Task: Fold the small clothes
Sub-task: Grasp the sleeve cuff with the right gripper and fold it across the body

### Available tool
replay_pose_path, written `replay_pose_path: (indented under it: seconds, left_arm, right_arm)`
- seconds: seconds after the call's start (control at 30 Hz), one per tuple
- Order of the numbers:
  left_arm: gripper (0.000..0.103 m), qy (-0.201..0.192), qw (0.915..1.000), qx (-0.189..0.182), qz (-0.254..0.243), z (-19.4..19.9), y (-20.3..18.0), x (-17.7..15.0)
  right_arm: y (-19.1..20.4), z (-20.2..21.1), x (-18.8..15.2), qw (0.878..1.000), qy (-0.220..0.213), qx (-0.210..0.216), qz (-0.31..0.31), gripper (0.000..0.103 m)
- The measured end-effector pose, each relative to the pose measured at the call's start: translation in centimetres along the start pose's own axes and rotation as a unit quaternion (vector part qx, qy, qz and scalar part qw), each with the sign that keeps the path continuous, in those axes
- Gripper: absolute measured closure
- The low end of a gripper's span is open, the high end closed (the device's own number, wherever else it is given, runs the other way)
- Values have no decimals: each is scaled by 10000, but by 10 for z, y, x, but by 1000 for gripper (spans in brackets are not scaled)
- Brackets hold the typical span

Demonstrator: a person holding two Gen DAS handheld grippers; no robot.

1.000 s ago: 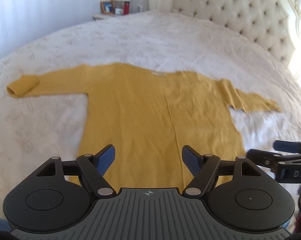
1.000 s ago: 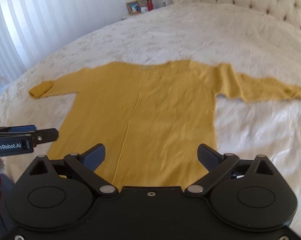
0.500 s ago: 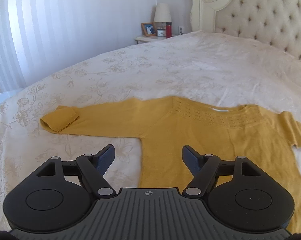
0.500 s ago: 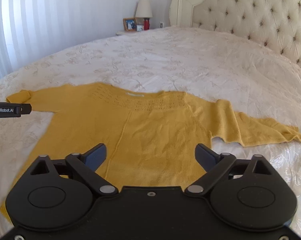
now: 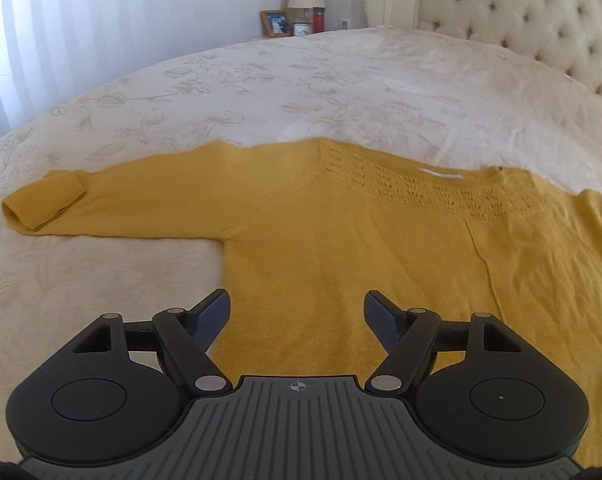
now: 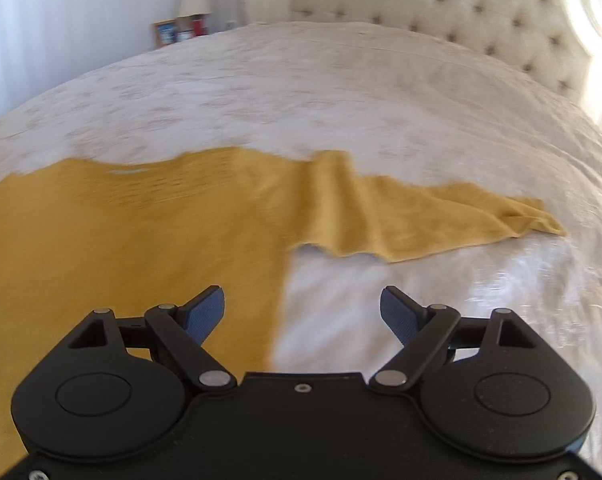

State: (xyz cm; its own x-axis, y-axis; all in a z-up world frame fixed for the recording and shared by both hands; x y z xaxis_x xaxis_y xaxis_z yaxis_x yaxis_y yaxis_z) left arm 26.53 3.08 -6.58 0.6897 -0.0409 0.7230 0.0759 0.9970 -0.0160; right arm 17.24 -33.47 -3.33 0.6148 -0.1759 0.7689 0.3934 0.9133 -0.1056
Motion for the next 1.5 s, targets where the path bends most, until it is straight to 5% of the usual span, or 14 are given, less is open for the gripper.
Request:
replay_pose_path:
  seconds: [0.43,0.8,0.83,0.87,0.9,0.93,0.97,1.2,1.5]
  left_arm:
    - [30,-143,9977,-204,-635,-26,-2,-20]
    - [30,-265,9968,-255,-710,-32,-2,-22]
    - [30,-266,9967,-258,-718,-32,-2,-23]
    - [30,-268,9967,-264,-717,-31,-1,-23]
    - [30,-269,9968,-273,-703,-31,-1,-22]
    - [30,-267,9969,-281,-686,-31,-1,-21]
    - [30,-265,9969,-289,-676,-31,-1,-21]
    - [30,-276,9984,-270,-408,-29,9,-10]
    - [30,-314,9993,-163,123,-20,36,7]
  right_arm:
    - [-168,-103,37,9728,379,-1410,-1800,17]
    - [-210,-171,41,9488,867,-1622,-2570,20]
    - [-209,-172,39,9484,845,-1587,-2612,26]
    - [-208,-172,39,9496,789,-1552,-2607,43]
    - [-205,-170,40,9518,739,-1502,-2570,72]
    - [-203,-170,43,9541,725,-1401,-2545,87]
    - [-201,-168,47,9550,717,-1371,-2532,91]
    - [-144,-115,108,9792,-5,-1203,-1633,92]
    - [16,-39,174,9961,-739,331,-357,94]
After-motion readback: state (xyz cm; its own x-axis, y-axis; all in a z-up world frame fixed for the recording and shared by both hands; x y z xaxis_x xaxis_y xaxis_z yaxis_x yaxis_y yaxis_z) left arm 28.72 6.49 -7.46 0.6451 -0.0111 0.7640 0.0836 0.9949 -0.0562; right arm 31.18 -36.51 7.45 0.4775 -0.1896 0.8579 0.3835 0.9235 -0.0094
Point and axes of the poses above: each gripper's, at about its wrist camera, not at the fingertips, and z roughly against the way its jaws point, y to its left, x to its top, the point moved 3 cm from there along -z, roughly the way its jaws point, and after that the axes turned 3 degrees about -x, right-handed, at the moved point
